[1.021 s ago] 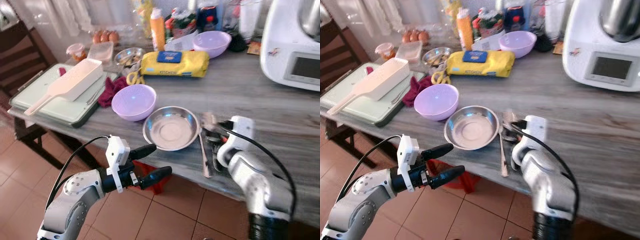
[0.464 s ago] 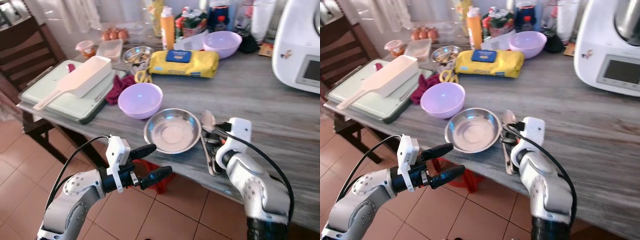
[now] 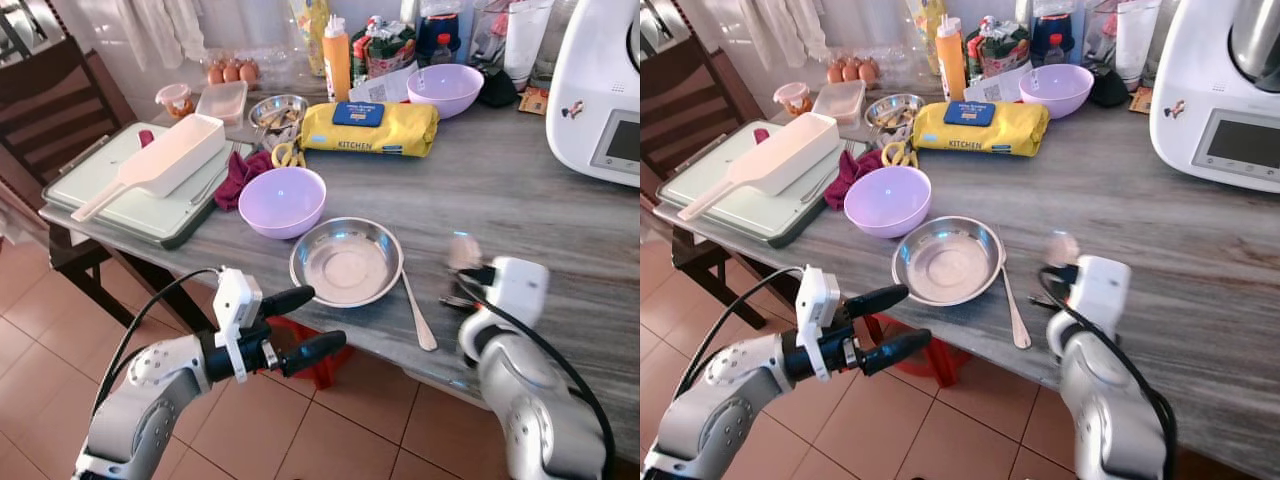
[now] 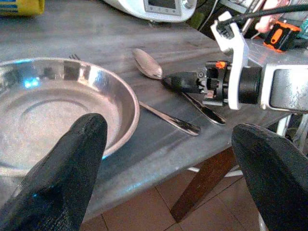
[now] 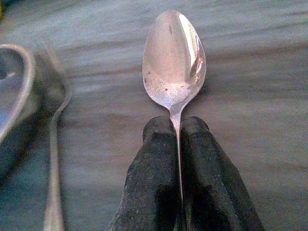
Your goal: Setting the table
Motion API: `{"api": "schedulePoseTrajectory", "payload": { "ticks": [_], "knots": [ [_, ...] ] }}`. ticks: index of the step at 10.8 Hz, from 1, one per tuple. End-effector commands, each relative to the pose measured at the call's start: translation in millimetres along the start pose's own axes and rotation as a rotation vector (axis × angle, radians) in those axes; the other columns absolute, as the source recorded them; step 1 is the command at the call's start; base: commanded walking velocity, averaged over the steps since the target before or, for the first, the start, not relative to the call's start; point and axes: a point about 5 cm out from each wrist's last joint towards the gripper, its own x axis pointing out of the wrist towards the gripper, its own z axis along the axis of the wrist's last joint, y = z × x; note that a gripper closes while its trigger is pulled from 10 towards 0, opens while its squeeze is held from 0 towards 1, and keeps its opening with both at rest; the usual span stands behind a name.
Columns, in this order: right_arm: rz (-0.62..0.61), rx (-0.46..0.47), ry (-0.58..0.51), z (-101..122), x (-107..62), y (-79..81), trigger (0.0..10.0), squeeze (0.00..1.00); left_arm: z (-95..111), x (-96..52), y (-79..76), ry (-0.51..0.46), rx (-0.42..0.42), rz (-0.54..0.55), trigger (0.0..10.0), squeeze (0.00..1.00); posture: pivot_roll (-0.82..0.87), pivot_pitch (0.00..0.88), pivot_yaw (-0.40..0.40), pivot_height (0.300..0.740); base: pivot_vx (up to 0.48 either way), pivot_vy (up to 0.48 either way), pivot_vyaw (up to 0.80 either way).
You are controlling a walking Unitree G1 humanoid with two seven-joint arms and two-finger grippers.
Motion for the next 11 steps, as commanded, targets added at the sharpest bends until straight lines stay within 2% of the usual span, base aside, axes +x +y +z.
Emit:
{"api": "schedulePoseTrajectory", "payload": {
  "ticks": [1,4,5,7,8,9,11],
  "knots": [
    [-0.078,0.010,0.064,-15.1,-0.7,-9.5,0.0,0.00,-0.2,-2.1,1.3,0.018,0.006,-0.008,10.0,0.00,-0.14,0.097,0.180,0.740,0.000,0.000,0.00],
    [-0.111,0.035,0.029,-13.4,0.4,-7.9,0.0,0.00,1.0,-0.9,2.2,0.021,0.010,-0.015,10.0,0.00,-0.13,0.091,0.185,0.740,0.000,0.000,0.00],
    [-0.107,0.070,0.023,-13.7,2.2,-5.6,0.0,0.00,1.1,-1.1,2.2,0.020,0.011,-0.014,10.0,0.00,-0.13,0.092,0.184,0.740,0.000,0.000,0.00],
    [-0.067,0.132,0.012,-11.6,8.0,5.6,0.0,0.00,0.5,-2.6,1.2,0.021,0.010,-0.010,10.0,0.00,-0.12,0.096,0.181,0.740,0.000,0.000,0.00],
    [-0.060,0.134,0.010,-10.8,8.0,7.5,0.0,0.00,0.4,-3.1,1.0,0.021,0.009,-0.009,10.0,0.00,-0.12,0.099,0.180,0.740,0.000,0.000,0.00],
    [-0.021,0.172,0.012,-9.8,9.3,16.5,0.0,0.00,0.3,-3.7,-0.2,0.022,0.008,-0.008,10.0,0.00,-0.11,0.101,0.178,0.740,0.000,0.000,0.00],
    [0.023,0.190,0.013,-10.2,9.4,27.9,0.0,0.00,1.4,-2.8,-1.4,0.017,0.009,-0.006,10.0,0.00,-0.11,0.105,0.172,0.740,0.000,0.000,0.00]
  ]
}}
